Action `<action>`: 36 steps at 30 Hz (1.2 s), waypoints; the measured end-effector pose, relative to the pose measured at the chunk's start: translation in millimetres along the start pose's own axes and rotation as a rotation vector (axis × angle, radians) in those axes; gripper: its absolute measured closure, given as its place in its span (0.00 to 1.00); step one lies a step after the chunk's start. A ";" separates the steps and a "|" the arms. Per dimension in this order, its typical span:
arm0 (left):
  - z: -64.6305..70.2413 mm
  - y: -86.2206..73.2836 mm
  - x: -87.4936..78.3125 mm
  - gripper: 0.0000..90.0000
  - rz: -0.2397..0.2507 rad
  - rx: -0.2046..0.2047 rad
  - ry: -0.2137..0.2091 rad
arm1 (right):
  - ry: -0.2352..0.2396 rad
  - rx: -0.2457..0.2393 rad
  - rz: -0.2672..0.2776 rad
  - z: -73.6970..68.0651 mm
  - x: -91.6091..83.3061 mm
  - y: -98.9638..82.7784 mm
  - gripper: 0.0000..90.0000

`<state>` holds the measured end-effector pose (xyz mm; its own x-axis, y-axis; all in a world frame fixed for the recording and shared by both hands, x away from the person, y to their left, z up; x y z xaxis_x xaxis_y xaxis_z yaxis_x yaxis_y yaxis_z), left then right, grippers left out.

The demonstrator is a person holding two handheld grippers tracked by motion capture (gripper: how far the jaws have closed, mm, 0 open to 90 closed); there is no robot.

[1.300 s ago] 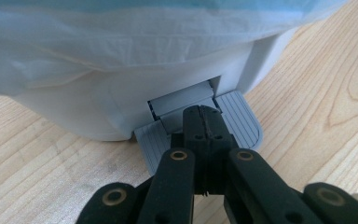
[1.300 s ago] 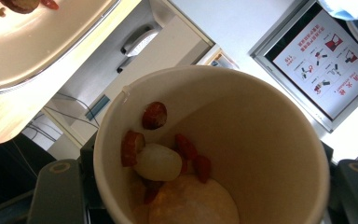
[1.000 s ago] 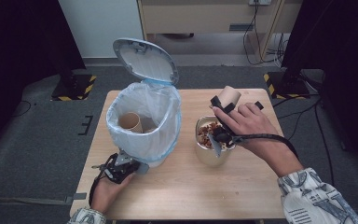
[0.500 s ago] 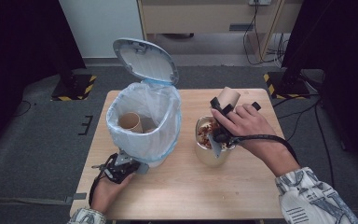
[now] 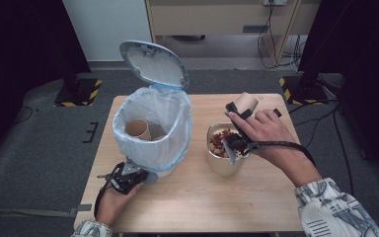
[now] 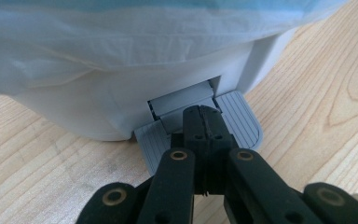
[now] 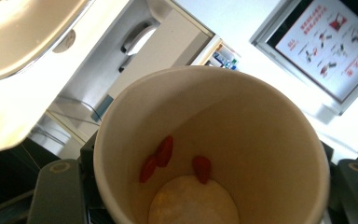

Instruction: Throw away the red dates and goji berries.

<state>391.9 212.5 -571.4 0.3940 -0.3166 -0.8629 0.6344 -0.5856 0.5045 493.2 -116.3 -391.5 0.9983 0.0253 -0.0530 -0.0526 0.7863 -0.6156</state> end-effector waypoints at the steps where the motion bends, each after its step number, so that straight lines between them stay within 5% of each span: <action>1: 0.0 0.0 0.0 1.00 0.001 -0.001 -0.001 | 0.010 0.018 0.002 0.6 0.4 -1.9 0.32; 9: 0.0 0.0 0.1 1.00 0.001 -0.001 -0.002 | 0.068 0.192 0.031 1.8 5.8 -11.8 0.32; 21: 0.0 0.0 0.1 1.00 0.002 -0.001 -0.003 | 0.086 0.268 0.052 5.5 5.9 -13.3 0.32; 36: 0.0 0.0 0.1 1.00 0.003 -0.001 -0.003 | 0.124 0.422 0.092 18.6 6.7 -15.1 0.31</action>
<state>391.9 212.6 -571.5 0.3934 -0.3204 -0.8617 0.6343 -0.5839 0.5067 501.2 -116.6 -368.0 0.9779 0.0528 -0.2021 -0.0999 0.9680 -0.2304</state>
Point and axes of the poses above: each handheld gripper's, and its own axes: x roughly forward along the jaws, y roughly out of its top, z roughly to its right, the point moved 8 cm from there along x, roughly forward along the jaws, and after that the axes turned 14 degrees about -z, right-handed, at the moved point
